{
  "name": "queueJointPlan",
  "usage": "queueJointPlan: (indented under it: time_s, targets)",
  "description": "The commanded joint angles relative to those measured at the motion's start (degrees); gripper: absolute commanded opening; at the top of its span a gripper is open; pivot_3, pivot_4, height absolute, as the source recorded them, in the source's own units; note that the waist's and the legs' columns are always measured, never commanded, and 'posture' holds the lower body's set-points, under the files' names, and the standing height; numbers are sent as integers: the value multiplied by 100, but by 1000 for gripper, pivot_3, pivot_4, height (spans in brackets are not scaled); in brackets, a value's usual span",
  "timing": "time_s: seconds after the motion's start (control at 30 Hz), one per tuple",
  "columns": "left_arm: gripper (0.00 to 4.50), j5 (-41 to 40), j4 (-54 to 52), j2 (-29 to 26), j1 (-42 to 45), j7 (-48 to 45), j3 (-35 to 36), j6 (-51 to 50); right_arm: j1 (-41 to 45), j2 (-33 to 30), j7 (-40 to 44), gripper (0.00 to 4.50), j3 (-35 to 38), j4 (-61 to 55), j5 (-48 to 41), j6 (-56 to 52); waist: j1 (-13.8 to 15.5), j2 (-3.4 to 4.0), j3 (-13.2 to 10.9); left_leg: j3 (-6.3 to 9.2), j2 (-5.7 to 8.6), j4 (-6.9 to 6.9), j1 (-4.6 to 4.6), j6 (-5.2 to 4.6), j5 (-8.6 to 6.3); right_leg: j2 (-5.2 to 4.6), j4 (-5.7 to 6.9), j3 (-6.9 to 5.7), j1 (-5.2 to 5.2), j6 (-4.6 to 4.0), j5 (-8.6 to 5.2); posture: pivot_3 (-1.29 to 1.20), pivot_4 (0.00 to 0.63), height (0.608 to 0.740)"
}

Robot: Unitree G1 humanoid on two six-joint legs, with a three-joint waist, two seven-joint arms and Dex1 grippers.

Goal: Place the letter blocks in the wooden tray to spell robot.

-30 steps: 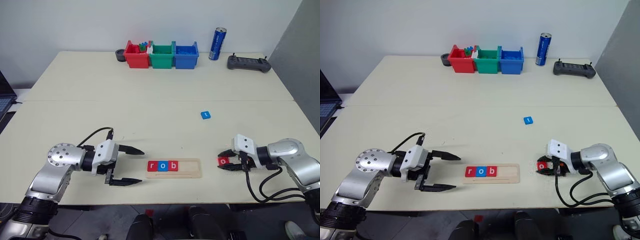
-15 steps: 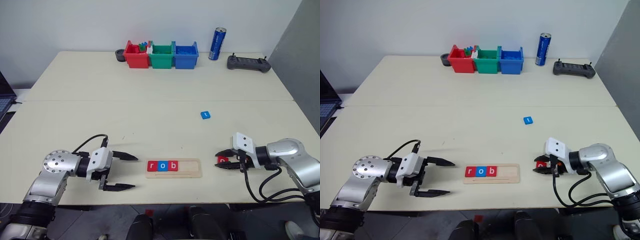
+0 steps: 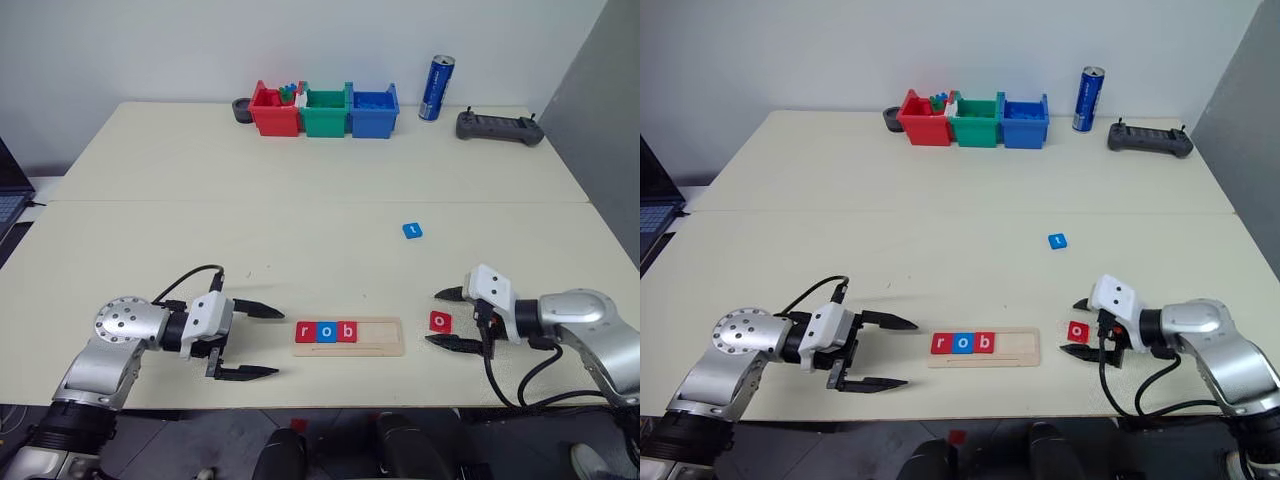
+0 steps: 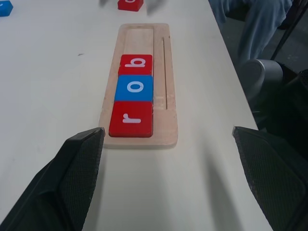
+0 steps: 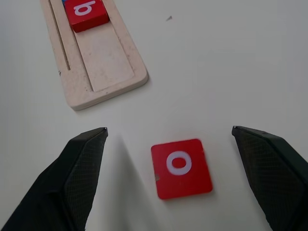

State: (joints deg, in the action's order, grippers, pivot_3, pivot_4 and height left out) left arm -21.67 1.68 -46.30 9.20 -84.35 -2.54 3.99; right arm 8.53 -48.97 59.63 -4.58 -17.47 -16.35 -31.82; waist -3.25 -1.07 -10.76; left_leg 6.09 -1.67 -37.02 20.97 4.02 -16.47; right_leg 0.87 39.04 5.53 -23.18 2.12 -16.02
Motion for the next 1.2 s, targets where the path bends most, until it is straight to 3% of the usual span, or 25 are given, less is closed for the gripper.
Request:
queueJointPlan:
  time_s: [0.03, 0.17, 0.23, 0.5, 0.83, 1.2]
  targets:
    - [4500, -70, -145, -16, 100, -30, 16, -26, -44, -25, -115, 4465, 91, 163, 112, 160, -2, 0, 0, 0, 0, -1, -1, 0, 0, 0, 0, 0, 0, 0, 0, 0, 150, 740]
    - [4500, -71, -48, -28, 141, -136, 28, 48, 22, -11, -45, 4465, -44, 431, 197, 334, -9, 0, 0, -2, -1, -2, -3, 0, 0, 1, 2, 1, 0, 0, 0, 0, 150, 740]
    - [4500, -104, -19, -51, 96, -240, 68, 158, 88, 26, -24, 4104, -107, 561, 224, 402, -10, 0, 0, -3, -1, -2, -3, 0, 0, 1, 2, 2, 1, 0, 0, 0, 150, 740]
    - [4500, -324, -359, -164, -1, -365, 195, 37, 181, 28, 132, 1448, -176, 622, 123, 268, -5, -1, 0, 0, -1, -2, -2, 0, 0, 1, 1, 0, 1, 0, 0, 0, 150, 740]
    - [4500, -541, -1206, -305, 281, -35, 200, -918, 192, 90, 22, 1451, -152, 627, 206, 351, -5, -1, 0, 0, -1, -2, -3, 0, 0, 1, 1, 0, 2, 0, 0, 0, 150, 740]
    - [4500, -725, -1458, -304, 438, 188, 255, -1396, 309, 56, 7, 1451, -219, 75, 154, 185, -8, 0, 0, 0, -1, -2, -3, 0, 0, 2, 2, 0, 2, 0, 0, 0, 150, 740]
